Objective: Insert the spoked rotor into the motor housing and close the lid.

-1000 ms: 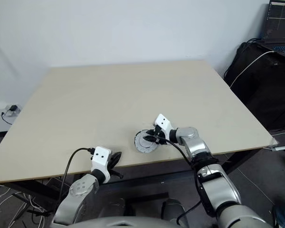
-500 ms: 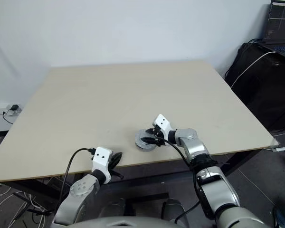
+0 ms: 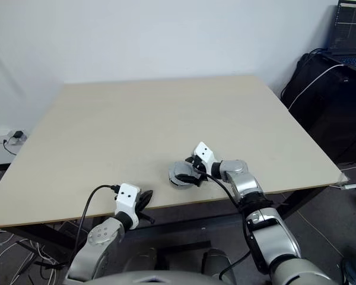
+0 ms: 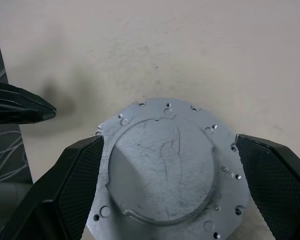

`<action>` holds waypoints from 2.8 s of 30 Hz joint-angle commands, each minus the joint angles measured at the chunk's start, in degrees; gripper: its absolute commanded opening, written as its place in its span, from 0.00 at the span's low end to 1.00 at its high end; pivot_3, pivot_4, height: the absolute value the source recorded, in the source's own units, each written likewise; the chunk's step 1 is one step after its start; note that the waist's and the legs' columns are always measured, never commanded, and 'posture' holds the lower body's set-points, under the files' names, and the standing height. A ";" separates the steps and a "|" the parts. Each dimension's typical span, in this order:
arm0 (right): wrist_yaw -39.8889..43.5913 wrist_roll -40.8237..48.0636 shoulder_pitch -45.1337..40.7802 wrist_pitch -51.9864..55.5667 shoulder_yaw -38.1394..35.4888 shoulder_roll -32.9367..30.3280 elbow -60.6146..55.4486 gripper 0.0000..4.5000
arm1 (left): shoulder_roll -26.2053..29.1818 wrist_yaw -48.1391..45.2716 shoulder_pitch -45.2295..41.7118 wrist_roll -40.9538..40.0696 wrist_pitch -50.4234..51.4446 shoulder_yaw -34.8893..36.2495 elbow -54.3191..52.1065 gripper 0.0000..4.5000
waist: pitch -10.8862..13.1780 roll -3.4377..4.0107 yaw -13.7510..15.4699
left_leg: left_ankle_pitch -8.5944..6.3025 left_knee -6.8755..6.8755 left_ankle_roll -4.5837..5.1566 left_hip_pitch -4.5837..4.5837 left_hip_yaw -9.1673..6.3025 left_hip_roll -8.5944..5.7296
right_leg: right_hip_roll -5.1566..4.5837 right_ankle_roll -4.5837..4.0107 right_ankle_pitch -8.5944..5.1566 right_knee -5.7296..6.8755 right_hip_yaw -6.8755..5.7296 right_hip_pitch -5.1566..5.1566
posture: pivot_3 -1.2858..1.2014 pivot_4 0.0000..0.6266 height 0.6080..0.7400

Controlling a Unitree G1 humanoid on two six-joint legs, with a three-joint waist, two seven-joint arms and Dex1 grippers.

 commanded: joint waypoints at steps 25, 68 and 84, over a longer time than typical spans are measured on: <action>-0.24 -1.64 -2.49 -5.25 -0.32 1.45 4.69 0.69 | 0.03 0.83 0.47 -0.28 0.84 0.47 -4.51 0.00 | -0.01 0.02 -0.03 | 0.00 0.03 0.00 0.01 0.02 0.00 | 0.00 0.02 0.02 0.02 0.02 0.01 | 0.52 0.00 1.00; -4.16 -3.97 -0.17 3.54 2.01 1.76 -1.13 0.69 | 0.01 0.32 -0.33 -0.52 -0.11 0.49 -2.44 0.00 | -0.25 0.09 -0.18 | 0.00 0.06 0.00 0.04 0.02 0.02 | 0.00 0.00 0.06 0.07 0.04 0.01 | 0.52 0.00 1.00; -6.05 -7.00 0.34 2.31 4.84 1.22 -0.10 0.69 | 0.13 -0.04 -0.46 -0.29 -0.30 0.44 -2.42 0.00 | -0.44 0.18 -0.25 | 0.00 0.06 -0.01 0.08 0.02 0.02 | -0.01 0.00 0.06 0.08 0.04 0.03 | 0.52 0.00 1.00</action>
